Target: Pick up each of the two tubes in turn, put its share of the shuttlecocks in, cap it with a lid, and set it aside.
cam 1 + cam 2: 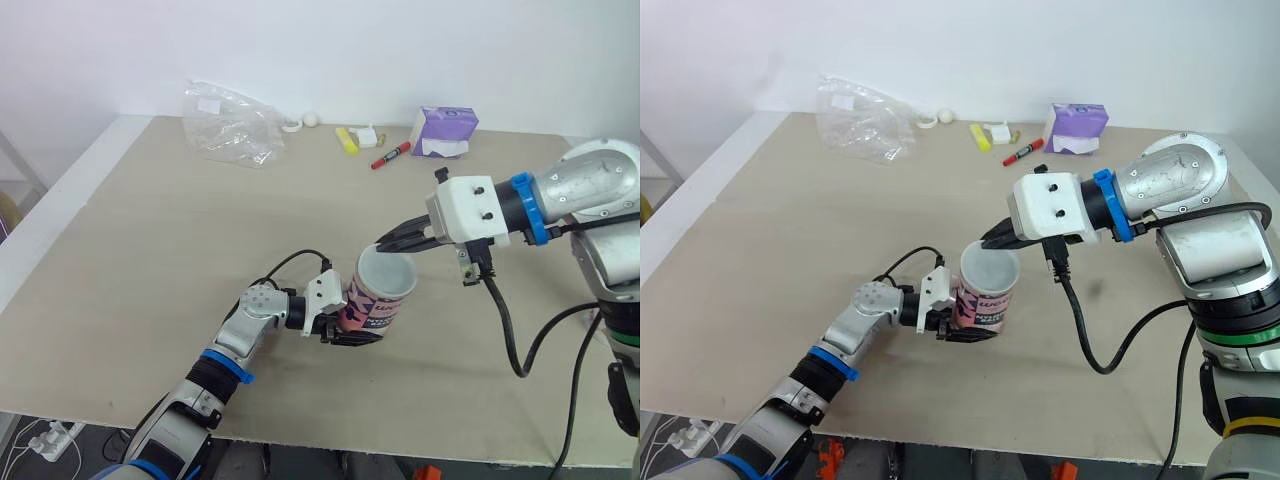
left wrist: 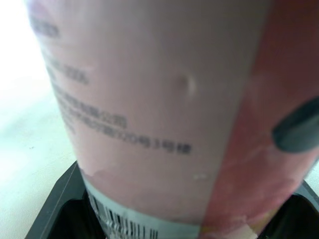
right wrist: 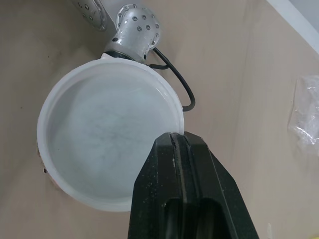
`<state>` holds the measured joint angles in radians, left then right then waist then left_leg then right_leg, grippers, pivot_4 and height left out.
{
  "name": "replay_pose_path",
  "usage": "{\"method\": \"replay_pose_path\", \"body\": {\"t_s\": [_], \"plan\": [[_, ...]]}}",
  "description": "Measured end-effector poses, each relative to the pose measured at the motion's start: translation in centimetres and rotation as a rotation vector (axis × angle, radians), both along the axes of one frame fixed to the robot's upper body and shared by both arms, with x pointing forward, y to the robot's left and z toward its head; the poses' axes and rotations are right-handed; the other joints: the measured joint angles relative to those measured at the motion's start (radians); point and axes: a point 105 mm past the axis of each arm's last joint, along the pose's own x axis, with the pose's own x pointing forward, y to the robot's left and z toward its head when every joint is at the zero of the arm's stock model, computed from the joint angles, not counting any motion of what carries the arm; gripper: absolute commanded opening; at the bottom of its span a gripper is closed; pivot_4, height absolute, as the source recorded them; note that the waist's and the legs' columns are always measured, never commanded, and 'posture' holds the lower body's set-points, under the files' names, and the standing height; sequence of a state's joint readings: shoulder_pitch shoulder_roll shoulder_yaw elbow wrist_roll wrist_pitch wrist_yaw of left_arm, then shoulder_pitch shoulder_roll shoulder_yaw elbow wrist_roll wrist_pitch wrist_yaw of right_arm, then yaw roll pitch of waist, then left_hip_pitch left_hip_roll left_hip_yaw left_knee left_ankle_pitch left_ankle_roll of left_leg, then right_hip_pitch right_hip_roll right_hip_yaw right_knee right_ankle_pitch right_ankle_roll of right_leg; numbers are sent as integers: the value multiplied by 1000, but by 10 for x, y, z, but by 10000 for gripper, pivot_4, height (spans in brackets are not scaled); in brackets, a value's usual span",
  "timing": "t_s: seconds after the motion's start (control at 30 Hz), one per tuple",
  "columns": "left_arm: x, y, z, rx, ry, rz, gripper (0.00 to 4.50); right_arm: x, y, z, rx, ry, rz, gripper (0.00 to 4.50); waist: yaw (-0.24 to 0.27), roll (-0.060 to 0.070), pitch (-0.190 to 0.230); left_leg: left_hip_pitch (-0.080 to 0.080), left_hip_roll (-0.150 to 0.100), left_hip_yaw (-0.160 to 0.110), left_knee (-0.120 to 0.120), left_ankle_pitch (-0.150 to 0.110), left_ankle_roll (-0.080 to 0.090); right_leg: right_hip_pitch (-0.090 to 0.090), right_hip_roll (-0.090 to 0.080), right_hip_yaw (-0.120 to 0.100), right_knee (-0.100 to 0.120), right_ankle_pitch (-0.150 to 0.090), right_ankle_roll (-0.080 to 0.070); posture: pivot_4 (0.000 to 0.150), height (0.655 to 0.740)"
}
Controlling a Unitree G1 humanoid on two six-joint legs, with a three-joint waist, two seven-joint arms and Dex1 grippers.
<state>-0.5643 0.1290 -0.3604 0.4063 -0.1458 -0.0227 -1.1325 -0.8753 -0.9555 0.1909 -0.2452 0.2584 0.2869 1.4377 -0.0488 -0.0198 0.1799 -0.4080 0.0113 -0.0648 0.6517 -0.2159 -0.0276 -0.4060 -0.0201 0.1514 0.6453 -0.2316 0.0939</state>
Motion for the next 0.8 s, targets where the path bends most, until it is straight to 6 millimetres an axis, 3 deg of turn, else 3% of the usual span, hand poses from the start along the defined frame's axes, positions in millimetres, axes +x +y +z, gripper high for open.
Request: {"method": "replay_pose_path", "body": {"t_s": [0.4, 0.47, 0.6, 0.8], "plan": [[0, 0, 0, 0, 2, 0, 30757, 1, 1, -4, -19, -11, 11, 200, 0, 0, 0, 0, 0, 0, 0, 0, 0, 0, 0, 0, 0, 0, 0, 1500, 7400], [0, 0, 0, 0, 3, 3, 30757, 2, 1, -6, -19, 0, 11, 4958, 0, 0, 0, 0, 0, 0, 0, 0, 0, 0, 0, 0, 0, 0, 0, 1500, 7400], [0, 0, 0, 0, 6, 7, 30757, 3, 2, -7, -24, -1, 8, 21560, 0, 0, 0, 0, 0, 0, 0, 0, 0, 0, 0, 0, 0, -1, -1, 1500, 7400], [1, 0, 0, -1, 6, 10, 30757, 5, 1, 0, 48, 37, -31, 21560, 0, 0, 0, 0, 0, 0, 0, 0, 0, 0, 0, 0, 0, -1, -3, 1500, 7400]]}}
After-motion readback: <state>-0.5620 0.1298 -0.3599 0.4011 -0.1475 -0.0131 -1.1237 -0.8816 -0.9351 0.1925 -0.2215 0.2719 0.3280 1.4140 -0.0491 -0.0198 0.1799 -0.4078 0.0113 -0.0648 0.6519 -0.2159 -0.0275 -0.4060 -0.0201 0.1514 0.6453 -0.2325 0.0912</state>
